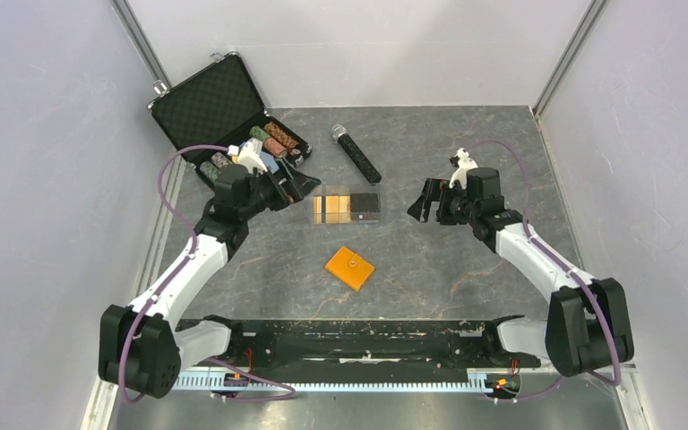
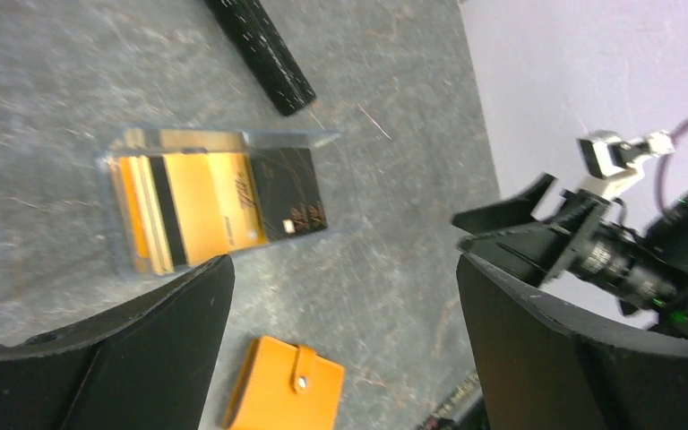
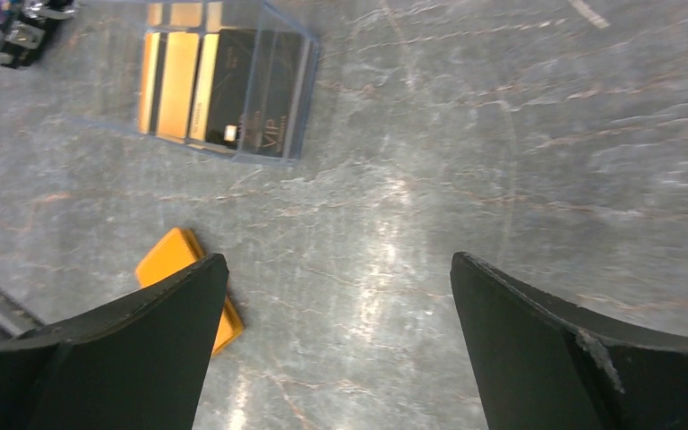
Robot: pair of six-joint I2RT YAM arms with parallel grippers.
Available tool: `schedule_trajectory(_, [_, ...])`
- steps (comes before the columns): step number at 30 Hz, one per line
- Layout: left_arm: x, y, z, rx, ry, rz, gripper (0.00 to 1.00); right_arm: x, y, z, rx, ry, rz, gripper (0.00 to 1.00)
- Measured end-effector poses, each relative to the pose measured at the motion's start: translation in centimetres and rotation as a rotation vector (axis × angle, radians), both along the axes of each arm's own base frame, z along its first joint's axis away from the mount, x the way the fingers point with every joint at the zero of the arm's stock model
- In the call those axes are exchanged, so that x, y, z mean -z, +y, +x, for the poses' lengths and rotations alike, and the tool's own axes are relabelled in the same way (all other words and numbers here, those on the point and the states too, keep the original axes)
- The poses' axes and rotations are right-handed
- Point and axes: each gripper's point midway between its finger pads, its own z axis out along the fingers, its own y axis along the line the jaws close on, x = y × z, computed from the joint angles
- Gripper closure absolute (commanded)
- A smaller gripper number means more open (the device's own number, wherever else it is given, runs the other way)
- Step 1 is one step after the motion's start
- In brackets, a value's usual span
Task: Put the credit cards into the card holder
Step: Reset both arms
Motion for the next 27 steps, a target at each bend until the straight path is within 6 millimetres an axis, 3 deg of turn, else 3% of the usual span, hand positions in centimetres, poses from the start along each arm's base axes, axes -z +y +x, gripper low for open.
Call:
schedule_trajectory(6, [0.3,3.0,1.2,-0.142,-0.083,0.133,0.0,-1.8,-3.4,0.8,0.098,-0.153,-0.161,0.02])
schedule_trajectory(11, [2.5,6.1,1.2,-0.231,-0.127,0.305,0.0,-2.5,-7.7,0.4,0.21,-0.343,-0.338,0.02])
schedule_trajectory(13, [3.5,7.3,0.8,-0.257,-0.152,0.376,0.0,-1.2,-9.1,-0.3,0.24,-0.382,-0.404,0.02])
schedule_trajectory(16, [5.5,9.5,-0.5,-0.297,-0.194,0.493,0.0,2.5,-10.7,-2.0,0.258,-0.364,-0.48,0.02])
schedule_trajectory(21, [10.9,14.4,-3.1,-0.433,-0.212,0.693,0.0,7.8,-13.3,-4.9,0.313,-0.312,-0.577,0.02])
schedule_trajectory(24, [14.1,16.3,-4.6,-0.462,-0.173,0.785,0.0,8.2,-14.3,-5.3,0.344,-0.348,-0.62,0.02])
schedule_trajectory(27, [14.5,16.8,-4.5,-0.462,-0.18,0.824,0.0,7.4,-15.1,-4.8,0.374,-0.43,-0.661,0.02])
